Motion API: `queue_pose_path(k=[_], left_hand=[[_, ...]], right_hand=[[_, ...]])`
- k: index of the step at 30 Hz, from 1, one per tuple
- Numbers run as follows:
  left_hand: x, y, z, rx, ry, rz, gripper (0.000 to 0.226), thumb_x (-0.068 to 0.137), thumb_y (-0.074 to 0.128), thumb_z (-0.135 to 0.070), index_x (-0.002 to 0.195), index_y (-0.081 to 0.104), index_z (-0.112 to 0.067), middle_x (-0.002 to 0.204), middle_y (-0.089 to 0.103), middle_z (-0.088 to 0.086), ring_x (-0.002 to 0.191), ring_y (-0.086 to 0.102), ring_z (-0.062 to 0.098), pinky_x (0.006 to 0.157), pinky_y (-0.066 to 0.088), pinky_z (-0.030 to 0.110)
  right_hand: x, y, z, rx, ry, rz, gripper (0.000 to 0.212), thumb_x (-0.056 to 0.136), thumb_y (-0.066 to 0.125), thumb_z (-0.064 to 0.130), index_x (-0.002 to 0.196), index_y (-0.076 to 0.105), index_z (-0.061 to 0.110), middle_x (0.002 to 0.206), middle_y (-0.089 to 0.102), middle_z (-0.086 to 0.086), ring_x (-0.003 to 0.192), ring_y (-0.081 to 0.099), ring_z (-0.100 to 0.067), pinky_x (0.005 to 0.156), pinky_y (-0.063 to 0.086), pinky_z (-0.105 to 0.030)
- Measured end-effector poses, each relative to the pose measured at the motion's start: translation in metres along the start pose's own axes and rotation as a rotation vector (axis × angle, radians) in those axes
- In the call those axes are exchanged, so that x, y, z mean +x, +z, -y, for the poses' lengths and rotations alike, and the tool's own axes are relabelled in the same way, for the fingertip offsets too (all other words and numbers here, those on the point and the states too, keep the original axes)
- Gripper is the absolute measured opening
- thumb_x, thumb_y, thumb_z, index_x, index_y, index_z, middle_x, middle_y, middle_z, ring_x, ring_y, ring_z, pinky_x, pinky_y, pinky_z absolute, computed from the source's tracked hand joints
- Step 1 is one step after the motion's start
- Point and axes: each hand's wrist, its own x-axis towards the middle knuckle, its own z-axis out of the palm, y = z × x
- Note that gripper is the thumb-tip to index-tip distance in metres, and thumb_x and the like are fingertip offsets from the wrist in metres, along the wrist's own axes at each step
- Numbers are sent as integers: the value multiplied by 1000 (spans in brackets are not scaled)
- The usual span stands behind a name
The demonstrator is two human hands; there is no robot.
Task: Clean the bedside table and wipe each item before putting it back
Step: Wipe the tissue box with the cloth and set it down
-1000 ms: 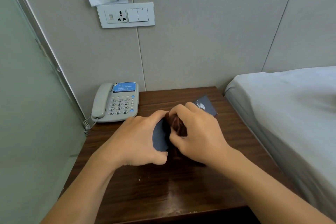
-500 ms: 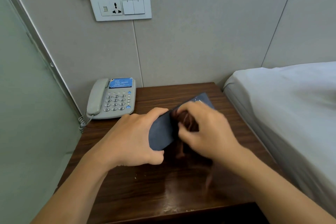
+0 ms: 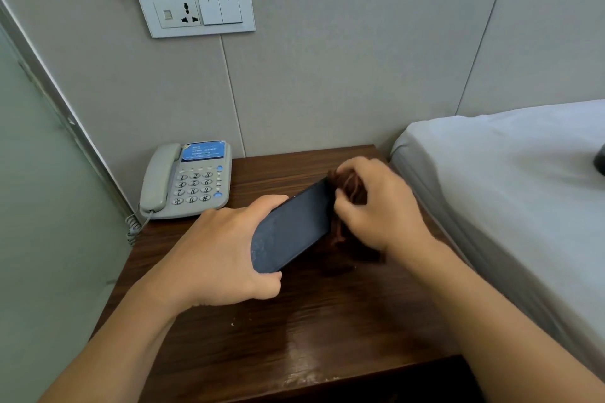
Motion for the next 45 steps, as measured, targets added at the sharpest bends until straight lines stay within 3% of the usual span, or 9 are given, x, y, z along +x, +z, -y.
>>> queue_pose_path(k=[4, 11, 18, 24, 28, 32, 37, 41, 45], left_hand=[[-1, -2, -1, 10, -11, 5, 97, 60, 80, -54, 142, 28, -61, 95, 61, -22, 83, 61, 7, 68, 50, 25], [-2, 1, -3, 69, 10, 6, 103, 62, 79, -57, 148, 22, -57, 99, 57, -23, 85, 59, 7, 66, 40, 17], [-4, 1, -7, 79, 29, 29, 100, 66, 77, -55, 149, 22, -56, 102, 60, -22, 87, 59, 7, 69, 39, 17], [-5, 3, -6, 65, 31, 2, 103, 65, 76, -58, 148, 15, -58, 106, 59, -24, 92, 59, 6, 76, 46, 21], [-6, 5, -2, 66, 41, -2, 102, 66, 75, -59, 149, 16, -57, 109, 59, -25, 94, 60, 7, 79, 50, 26], [-11, 0, 7, -27, 47, -7, 101, 66, 83, -50, 146, 23, -64, 110, 59, -29, 101, 59, -1, 80, 56, 28], [-17, -8, 9, -107, 80, 29, 99, 67, 89, -38, 142, 30, -66, 122, 54, -37, 111, 57, -9, 84, 58, 26], [-15, -16, 4, -12, 47, 87, 96, 68, 84, -40, 140, 27, -67, 118, 58, -25, 103, 61, 2, 80, 59, 35], [-7, -9, -21, 185, 106, 17, 88, 75, 76, -48, 142, 19, -59, 117, 51, -23, 100, 55, 3, 78, 51, 27]], right_hand=[[20, 0, -10, -9, 144, -65, 25, 92, 65, 35, 116, 62, 30, 102, 59, 5, 93, 61, -20, 79, 54, -41], [-7, 5, 17, 29, -70, 52, 25, 85, 63, 41, 110, 60, 38, 97, 56, 13, 89, 60, -13, 75, 54, -39], [23, -10, -23, 41, 272, -87, 15, 89, 65, 37, 103, 62, 32, 96, 67, 7, 90, 65, -21, 80, 56, -44], [-16, 0, 9, 32, -74, 38, 22, 84, 61, 41, 105, 59, 37, 98, 58, 14, 90, 60, -11, 75, 54, -39], [0, -10, -23, -7, 150, -63, 18, 85, 66, 37, 102, 59, 36, 96, 64, 12, 89, 63, -15, 78, 55, -40], [3, -27, -57, 178, 325, -111, 13, 86, 72, 25, 97, 67, 31, 85, 70, 14, 81, 66, -7, 76, 57, -36], [-5, -35, -59, 430, 229, -49, 17, 88, 71, 4, 96, 74, 20, 90, 76, 6, 82, 69, 0, 74, 50, -12], [-8, -35, -56, 575, 181, 6, 18, 90, 68, 1, 97, 74, 17, 94, 76, 1, 89, 72, -12, 79, 56, -24], [-15, -35, -40, 611, 113, 20, 22, 91, 68, -3, 99, 73, 16, 94, 76, 2, 91, 73, -13, 78, 55, -24]])
